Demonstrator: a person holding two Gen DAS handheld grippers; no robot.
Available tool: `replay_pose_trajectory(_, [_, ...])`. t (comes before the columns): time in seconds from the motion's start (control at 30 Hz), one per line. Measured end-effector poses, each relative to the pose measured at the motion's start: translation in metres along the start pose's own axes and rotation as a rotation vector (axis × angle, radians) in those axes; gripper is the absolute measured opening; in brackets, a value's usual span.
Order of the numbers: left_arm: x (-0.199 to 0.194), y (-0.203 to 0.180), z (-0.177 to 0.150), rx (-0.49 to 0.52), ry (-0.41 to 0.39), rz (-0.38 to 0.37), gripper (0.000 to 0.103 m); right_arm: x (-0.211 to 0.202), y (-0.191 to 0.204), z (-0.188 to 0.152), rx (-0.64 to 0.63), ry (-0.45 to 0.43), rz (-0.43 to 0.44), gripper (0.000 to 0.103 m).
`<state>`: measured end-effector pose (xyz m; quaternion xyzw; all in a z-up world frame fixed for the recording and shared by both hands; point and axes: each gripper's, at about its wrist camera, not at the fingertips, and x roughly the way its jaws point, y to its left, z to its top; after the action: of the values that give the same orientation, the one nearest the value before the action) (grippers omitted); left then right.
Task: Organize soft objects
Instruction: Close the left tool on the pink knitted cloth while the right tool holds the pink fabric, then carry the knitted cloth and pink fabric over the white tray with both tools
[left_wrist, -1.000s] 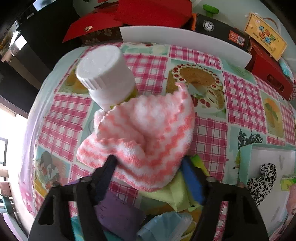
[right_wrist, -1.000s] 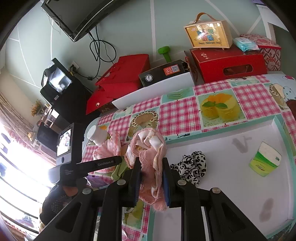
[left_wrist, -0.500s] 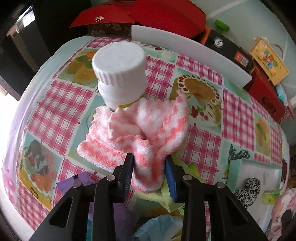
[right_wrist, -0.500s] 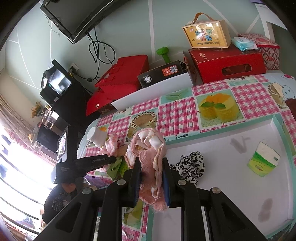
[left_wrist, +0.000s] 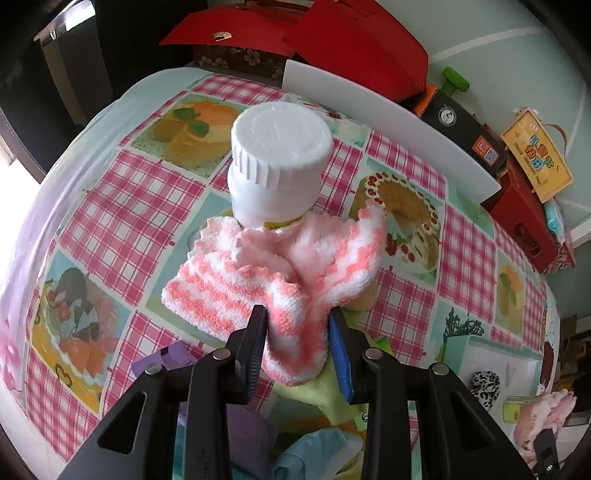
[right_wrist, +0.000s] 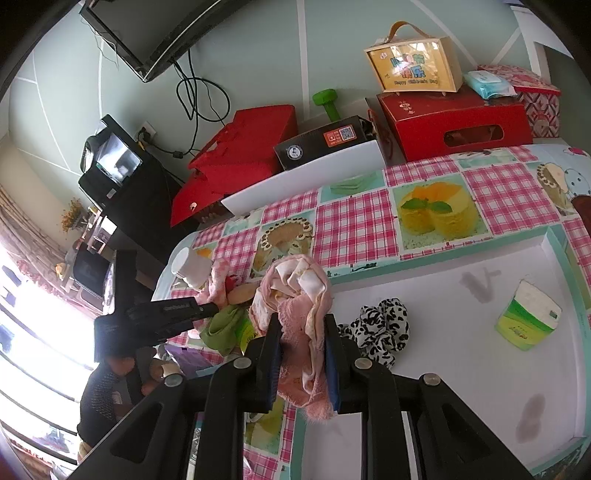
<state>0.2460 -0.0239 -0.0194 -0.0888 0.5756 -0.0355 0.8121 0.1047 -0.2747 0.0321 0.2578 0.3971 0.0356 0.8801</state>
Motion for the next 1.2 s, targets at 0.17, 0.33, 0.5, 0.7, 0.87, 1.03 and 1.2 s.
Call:
replay_pose_trajectory(0.17, [0.009,-0.001,0.000,0.005,0.016,0.014,0.034,0.001,0.001,-0.001,-0.004,0.005,-0.001,0.022])
replay_pose_trajectory(0.33, [0.019,-0.011,-0.004,0.066,0.041,0.060,0.034,0.003,0.000,-0.001,-0.001,0.011,-0.005,0.022])
replay_pose_trajectory(0.5, [0.028,-0.021,-0.008,0.122,0.036,0.088,0.011,0.004,-0.001,-0.001,0.001,0.014,-0.007,0.022])
replay_pose_trajectory(0.7, [0.002,-0.009,-0.003,0.053,-0.040,-0.026,0.009,0.004,-0.001,-0.001,0.002,0.015,-0.007,0.022])
replay_pose_trajectory(0.87, [-0.023,-0.006,-0.002,0.039,-0.093,-0.082,0.009,0.002,-0.002,-0.001,0.005,0.010,-0.006,0.022])
replay_pose_trajectory(1.03, [-0.066,-0.003,-0.005,0.045,-0.191,-0.170,0.009,-0.005,-0.002,0.001,0.004,-0.012,-0.004,0.022])
replay_pose_trajectory(1.2, [-0.115,-0.012,-0.013,0.096,-0.309,-0.233,0.009,-0.028,-0.004,0.006,0.004,-0.077,-0.006,0.022])
